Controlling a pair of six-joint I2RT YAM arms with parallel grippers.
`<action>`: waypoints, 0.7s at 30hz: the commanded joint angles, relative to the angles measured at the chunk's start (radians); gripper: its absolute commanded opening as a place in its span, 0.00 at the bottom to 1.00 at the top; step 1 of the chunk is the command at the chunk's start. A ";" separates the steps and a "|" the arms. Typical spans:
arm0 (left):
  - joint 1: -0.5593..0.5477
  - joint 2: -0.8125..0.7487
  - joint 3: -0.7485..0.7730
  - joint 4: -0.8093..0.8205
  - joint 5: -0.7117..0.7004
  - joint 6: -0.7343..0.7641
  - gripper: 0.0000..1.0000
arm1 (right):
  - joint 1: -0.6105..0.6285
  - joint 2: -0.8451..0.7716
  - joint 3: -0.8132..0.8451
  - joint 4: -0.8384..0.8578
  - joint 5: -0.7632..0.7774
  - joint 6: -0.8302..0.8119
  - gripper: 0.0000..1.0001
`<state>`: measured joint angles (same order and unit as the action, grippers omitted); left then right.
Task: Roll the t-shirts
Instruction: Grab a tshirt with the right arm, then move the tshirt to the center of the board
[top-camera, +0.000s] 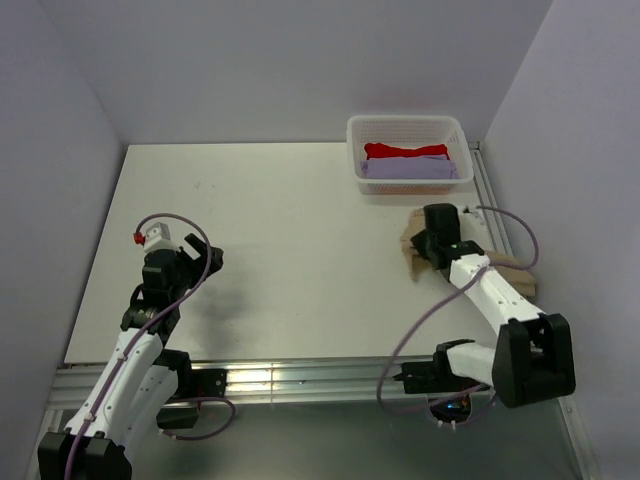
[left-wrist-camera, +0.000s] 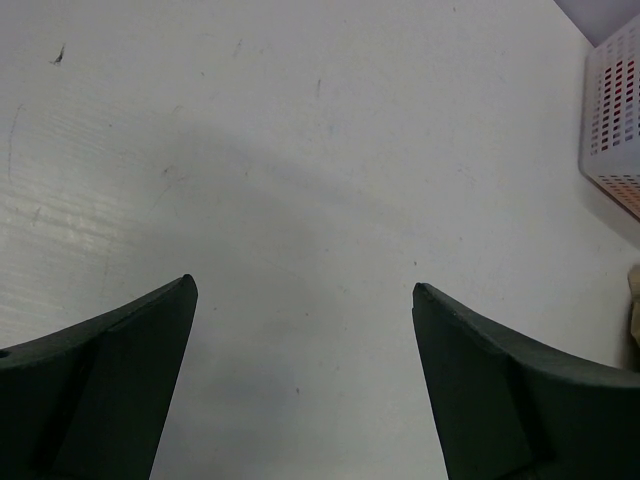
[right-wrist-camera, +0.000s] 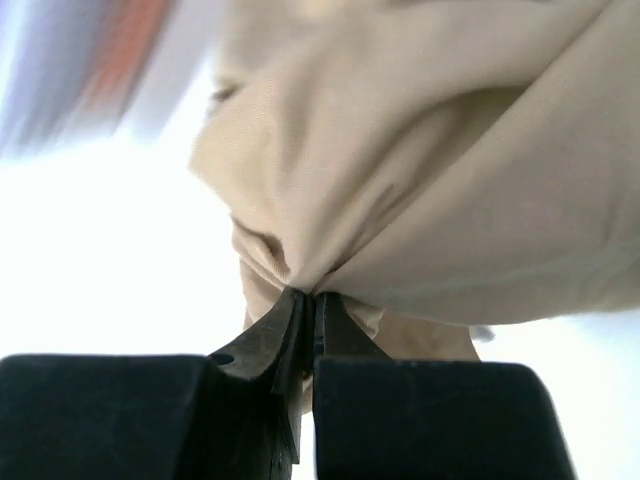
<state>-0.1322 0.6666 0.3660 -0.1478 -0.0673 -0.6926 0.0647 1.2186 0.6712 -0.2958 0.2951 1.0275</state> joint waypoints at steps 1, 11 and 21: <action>0.005 -0.009 0.024 0.022 0.018 0.008 0.94 | 0.258 -0.082 0.120 0.032 -0.120 -0.067 0.00; 0.005 -0.079 0.010 0.014 0.015 0.010 0.93 | 0.521 -0.148 0.704 -0.180 -0.255 -0.187 0.04; 0.005 -0.116 0.002 0.019 0.041 0.018 0.93 | 0.512 -0.194 0.434 -0.188 -0.106 -0.262 0.96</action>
<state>-0.1322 0.5594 0.3656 -0.1478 -0.0498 -0.6918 0.5819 0.9966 1.2594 -0.4690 0.1654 0.8120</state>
